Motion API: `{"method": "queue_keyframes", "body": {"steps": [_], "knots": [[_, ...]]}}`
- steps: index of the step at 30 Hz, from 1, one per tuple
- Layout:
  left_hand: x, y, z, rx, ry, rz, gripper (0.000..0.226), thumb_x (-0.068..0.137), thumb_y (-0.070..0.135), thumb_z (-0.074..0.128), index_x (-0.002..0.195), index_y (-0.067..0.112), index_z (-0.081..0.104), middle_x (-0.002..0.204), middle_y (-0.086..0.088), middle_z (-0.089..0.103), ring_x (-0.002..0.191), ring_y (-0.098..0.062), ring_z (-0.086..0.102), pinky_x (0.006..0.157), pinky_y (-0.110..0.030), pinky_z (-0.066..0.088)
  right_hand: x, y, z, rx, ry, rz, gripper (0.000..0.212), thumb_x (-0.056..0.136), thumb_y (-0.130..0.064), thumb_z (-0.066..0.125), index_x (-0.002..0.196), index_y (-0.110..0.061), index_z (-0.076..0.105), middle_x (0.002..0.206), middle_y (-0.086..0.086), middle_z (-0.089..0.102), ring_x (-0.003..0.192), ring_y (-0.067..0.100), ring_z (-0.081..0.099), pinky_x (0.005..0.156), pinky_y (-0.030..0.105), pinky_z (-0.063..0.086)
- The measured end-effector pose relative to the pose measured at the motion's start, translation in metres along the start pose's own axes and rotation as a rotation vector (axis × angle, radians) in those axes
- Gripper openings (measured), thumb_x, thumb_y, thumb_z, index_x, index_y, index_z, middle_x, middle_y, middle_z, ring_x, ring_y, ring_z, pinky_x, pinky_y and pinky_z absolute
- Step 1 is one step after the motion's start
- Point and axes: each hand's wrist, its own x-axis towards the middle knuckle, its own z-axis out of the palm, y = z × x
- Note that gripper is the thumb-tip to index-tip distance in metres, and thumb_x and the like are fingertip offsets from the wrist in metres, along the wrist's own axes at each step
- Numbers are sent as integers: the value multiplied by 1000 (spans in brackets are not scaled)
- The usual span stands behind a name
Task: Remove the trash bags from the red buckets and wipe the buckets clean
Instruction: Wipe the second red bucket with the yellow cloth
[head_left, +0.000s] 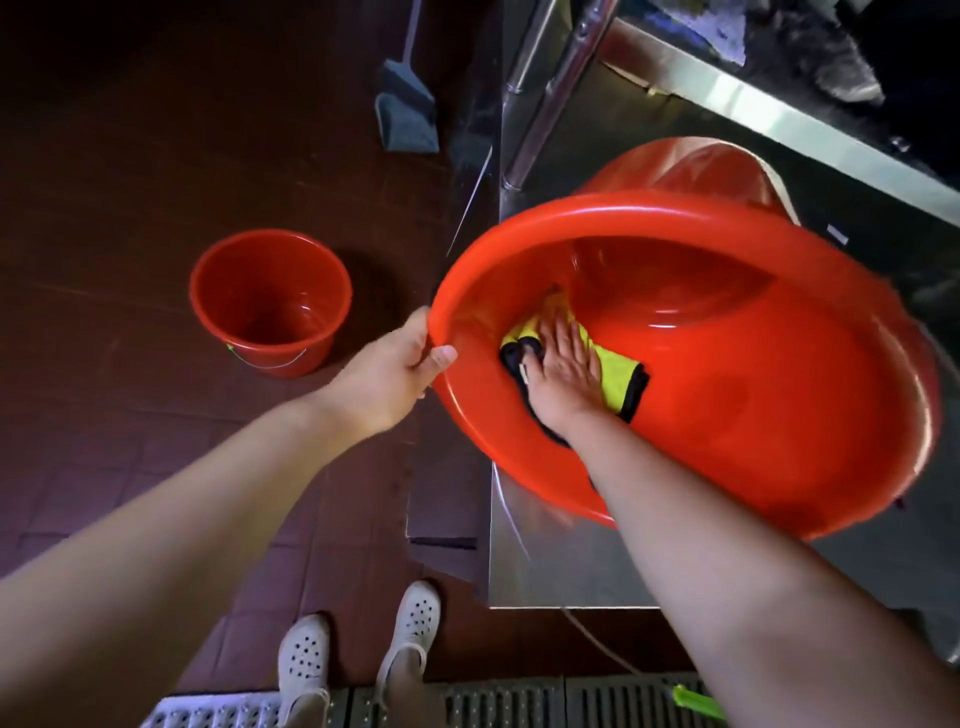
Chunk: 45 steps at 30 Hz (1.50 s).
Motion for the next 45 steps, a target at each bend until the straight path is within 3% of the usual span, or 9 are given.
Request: {"method": "queue_keyframes", "body": {"steps": [7,12,15,19,21,24,29,37,45], "knots": [[4,-4,7,-163,70,85,8,96,24,50,103,25,49,81,5,57,77,-6,58,76,-29,50,59,41,-5,-43,-5,119,61,98,-50,21,151,-22,11,160,1,5,146,17,0,115,41,2],[-12,-22,57,-457,-15,-108,22,97,17,42,118,23,43,104,-17,62,101,-23,62,99,-41,47,58,29,-4,66,-13,179,60,99,-48,21,152,-22,7,160,-2,2,146,16,-1,116,43,0],[-13,-20,76,-629,23,-106,33,92,28,38,126,28,37,118,-3,59,107,-10,62,90,-24,51,37,8,-4,194,-23,257,60,100,-45,19,152,-19,5,160,-2,0,146,16,-2,116,42,-2],[-14,-17,84,-638,69,-84,21,100,13,32,110,28,43,107,5,54,93,8,60,78,-13,50,-31,-25,9,169,37,139,58,99,-41,25,152,-22,7,160,1,-5,147,18,-2,116,39,1],[-14,-15,83,-648,98,-68,22,100,13,33,110,29,44,110,4,54,96,7,58,82,-18,51,-70,-37,15,222,82,55,63,95,-46,24,148,-32,-8,160,-3,-5,146,15,-2,116,36,1],[-15,-12,80,-601,102,-56,15,96,30,41,103,41,47,102,6,55,99,-8,54,95,-48,47,-90,-38,13,335,95,-1,62,87,-52,18,133,-45,-24,159,-10,-7,145,10,-5,114,31,-5],[-9,-6,61,-465,175,-3,8,91,42,41,92,48,47,78,21,53,82,-14,52,89,-63,45,-48,-9,8,183,85,-14,67,97,-47,32,143,-39,-15,160,-7,-6,146,14,1,115,33,0],[-1,21,22,-73,178,189,23,91,56,35,109,42,40,85,19,56,76,-2,56,68,-28,47,34,52,-9,28,-22,132,64,99,-48,26,152,-17,8,160,0,3,146,17,1,116,33,0],[-14,-23,55,-293,33,-10,27,93,34,46,113,48,36,100,29,61,105,2,56,94,-20,44,33,39,-6,-18,-27,147,61,98,-51,22,151,-25,9,160,-3,3,146,18,-4,117,42,-2]]}}
